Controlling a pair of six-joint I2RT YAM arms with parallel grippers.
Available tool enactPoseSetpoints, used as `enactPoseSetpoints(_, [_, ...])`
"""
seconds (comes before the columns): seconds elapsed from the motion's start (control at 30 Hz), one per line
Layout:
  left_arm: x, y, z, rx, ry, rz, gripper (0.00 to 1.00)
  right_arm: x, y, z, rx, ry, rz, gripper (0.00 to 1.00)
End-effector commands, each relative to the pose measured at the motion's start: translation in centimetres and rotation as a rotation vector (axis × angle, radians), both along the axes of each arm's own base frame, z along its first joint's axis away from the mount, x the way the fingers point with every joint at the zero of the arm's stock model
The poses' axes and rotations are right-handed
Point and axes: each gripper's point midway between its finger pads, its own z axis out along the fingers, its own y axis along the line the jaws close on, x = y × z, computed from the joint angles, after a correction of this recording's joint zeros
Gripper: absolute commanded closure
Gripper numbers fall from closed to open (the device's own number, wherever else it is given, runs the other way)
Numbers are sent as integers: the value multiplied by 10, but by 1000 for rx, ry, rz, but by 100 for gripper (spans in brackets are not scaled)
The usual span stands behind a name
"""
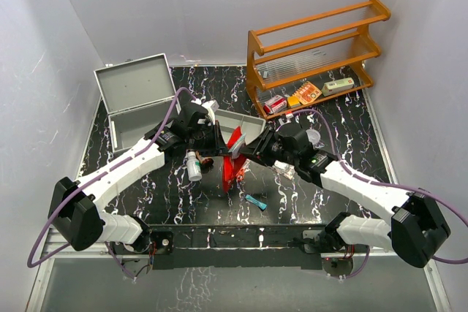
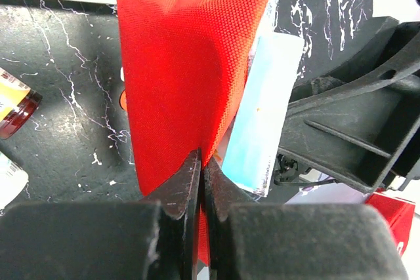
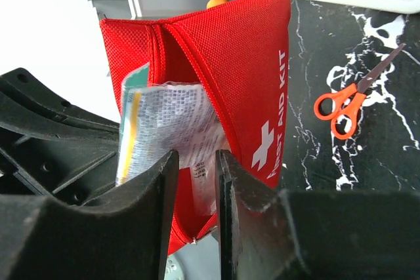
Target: Organize the medicine kit
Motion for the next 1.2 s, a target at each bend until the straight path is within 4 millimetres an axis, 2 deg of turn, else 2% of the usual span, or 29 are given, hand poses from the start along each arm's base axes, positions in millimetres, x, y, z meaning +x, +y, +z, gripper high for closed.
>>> enactPoseSetpoints(0.0, [5,4,24,-14,-75,3,100,8,-6,20,-67,-64,-16,72])
enactPoseSetpoints(0.37, [7,11,6,55,-79,-10,100,-1,-18,16,-209,-106,55,72])
enactPoseSetpoints(0.77, [8,12,-5,91,-66,-23,100,-9,16,25,-296,-178,119,71])
enactPoseSetpoints(1.0, [3,14,-11,110,-48,-49,100,0,26,18,-399,-203,112,70])
enactPoseSetpoints(1.17, [3,13,-12,110,-47,-65,100,12,33,4,-466,-195,78,79])
